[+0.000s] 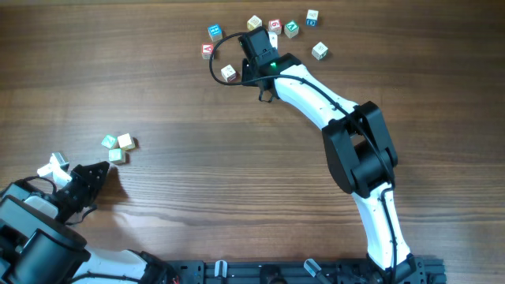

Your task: Form a circle

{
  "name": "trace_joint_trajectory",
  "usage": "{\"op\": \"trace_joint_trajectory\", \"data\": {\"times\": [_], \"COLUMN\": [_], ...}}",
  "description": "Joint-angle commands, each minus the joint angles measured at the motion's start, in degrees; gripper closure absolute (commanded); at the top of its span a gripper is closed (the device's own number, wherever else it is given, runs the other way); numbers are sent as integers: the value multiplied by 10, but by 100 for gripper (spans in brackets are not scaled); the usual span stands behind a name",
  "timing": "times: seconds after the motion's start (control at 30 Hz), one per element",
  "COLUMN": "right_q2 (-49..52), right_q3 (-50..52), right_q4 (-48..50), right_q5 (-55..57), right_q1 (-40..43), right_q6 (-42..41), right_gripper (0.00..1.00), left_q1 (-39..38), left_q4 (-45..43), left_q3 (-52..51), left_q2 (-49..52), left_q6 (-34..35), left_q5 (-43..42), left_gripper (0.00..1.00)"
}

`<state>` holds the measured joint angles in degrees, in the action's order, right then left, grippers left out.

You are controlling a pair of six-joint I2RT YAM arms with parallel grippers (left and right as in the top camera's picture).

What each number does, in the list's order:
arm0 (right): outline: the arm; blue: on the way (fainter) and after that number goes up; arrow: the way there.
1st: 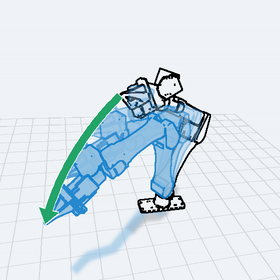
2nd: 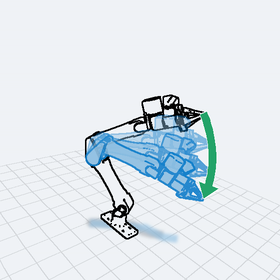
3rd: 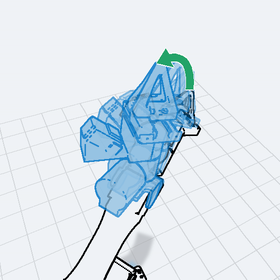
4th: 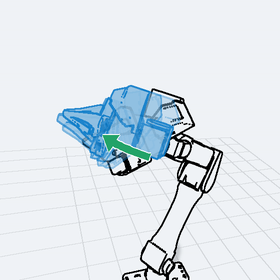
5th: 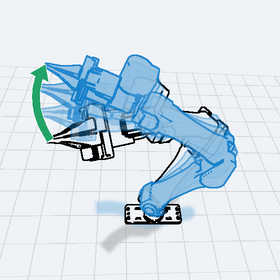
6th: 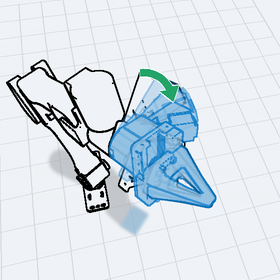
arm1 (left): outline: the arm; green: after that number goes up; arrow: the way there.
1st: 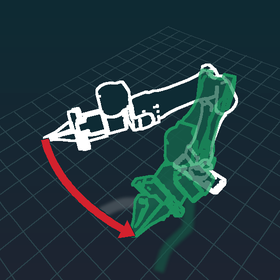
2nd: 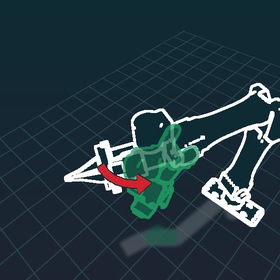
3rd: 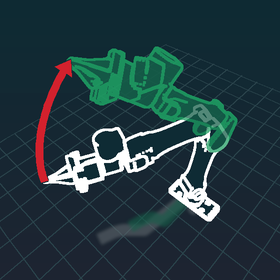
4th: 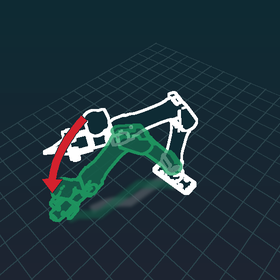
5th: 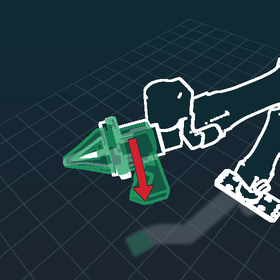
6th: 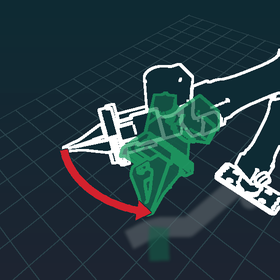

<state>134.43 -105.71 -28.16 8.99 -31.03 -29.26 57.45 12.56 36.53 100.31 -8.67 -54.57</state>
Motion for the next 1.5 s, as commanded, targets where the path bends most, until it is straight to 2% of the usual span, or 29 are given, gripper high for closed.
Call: {"op": "trace_joint_trajectory", "data": {"times": [0.0,1.47], "right_q2": [-17,-17], "right_q3": [5,5], "right_q4": [-2,-12], "right_q5": [-5,-5], "right_q1": [1,1], "right_q6": [8,8], "right_gripper": [84,84], "left_q1": [2,-11], "left_q4": [1,-3], "left_q3": [-3,-3], "left_q2": [6,7], "left_q6": [3,6], "left_q5": [-14,-9], "left_gripper": [96,96]}}
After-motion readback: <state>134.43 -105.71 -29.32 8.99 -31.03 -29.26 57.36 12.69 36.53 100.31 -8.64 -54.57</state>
